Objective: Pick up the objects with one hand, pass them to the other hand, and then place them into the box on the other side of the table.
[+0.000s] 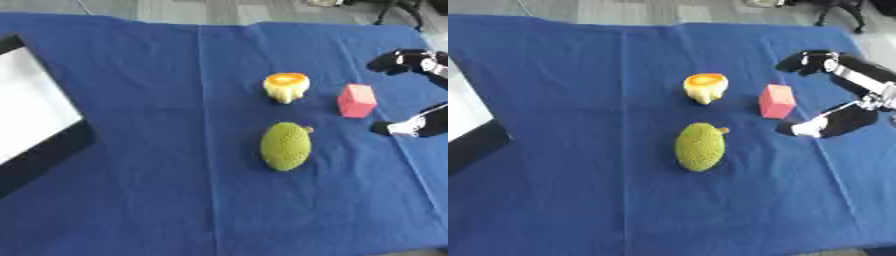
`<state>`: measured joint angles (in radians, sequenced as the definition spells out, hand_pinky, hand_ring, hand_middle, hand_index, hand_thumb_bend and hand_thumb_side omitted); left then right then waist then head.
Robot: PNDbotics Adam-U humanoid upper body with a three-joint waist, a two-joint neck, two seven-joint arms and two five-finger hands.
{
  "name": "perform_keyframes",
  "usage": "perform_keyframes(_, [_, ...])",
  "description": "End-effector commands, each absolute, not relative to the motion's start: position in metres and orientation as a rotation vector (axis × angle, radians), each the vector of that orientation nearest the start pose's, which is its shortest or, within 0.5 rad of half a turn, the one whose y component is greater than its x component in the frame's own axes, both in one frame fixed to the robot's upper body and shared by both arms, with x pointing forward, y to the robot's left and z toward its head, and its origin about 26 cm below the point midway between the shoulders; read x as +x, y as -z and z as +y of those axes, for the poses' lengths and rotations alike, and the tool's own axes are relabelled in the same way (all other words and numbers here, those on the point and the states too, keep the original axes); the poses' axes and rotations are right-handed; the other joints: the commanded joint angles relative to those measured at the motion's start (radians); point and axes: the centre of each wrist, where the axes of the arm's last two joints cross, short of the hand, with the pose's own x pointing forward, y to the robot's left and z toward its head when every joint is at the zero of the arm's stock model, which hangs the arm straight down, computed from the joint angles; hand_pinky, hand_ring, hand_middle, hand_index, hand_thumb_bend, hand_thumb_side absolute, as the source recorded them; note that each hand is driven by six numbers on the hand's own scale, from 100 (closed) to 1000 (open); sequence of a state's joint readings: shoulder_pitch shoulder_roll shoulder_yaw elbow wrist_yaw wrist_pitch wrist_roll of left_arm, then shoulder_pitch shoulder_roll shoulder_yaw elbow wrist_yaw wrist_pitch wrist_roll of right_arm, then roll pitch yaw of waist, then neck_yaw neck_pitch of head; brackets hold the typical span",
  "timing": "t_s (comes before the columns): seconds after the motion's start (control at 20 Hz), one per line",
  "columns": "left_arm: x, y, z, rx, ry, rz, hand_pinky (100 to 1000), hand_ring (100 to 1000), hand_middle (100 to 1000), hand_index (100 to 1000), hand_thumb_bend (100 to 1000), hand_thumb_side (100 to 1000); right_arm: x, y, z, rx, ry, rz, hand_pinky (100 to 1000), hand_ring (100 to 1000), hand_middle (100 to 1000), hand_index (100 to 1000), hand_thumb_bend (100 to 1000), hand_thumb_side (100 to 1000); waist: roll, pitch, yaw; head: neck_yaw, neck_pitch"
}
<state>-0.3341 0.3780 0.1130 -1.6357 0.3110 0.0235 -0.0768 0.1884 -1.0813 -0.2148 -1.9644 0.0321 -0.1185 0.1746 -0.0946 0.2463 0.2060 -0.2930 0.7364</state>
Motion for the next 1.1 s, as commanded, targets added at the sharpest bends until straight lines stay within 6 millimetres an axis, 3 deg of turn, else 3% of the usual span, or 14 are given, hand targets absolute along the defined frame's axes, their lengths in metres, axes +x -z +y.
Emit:
perform_keyframes(0.05, [0.346,-0.157,0.329,-0.008,0.17,-1.988,954,877,1000,759,146,871,0.244,-0.24,-0.428,-0.806,-1.194,-1.605,870,876,857,862,550,274,-0.009,0.008,0.002,-0.005,-0.01])
perform_keyframes(0.45, [0.346,-0.157,0.33,-0.005,0.173,-1.989,955,877,1000,758,144,876,0.248,-0.239,-0.449,-0.901,-1.136,-1.568,873,874,856,860,530,266,-0.007,0.029,0.007,-0.019,-0.026])
perform_keyframes(1.1, [0.346,-0.167,0.326,-0.019,0.185,-2.029,955,878,1000,758,142,879,0.25,-0.231,-0.465,-1.005,-1.06,-1.556,872,874,862,869,517,252,-0.009,0.08,0.049,-0.044,-0.055])
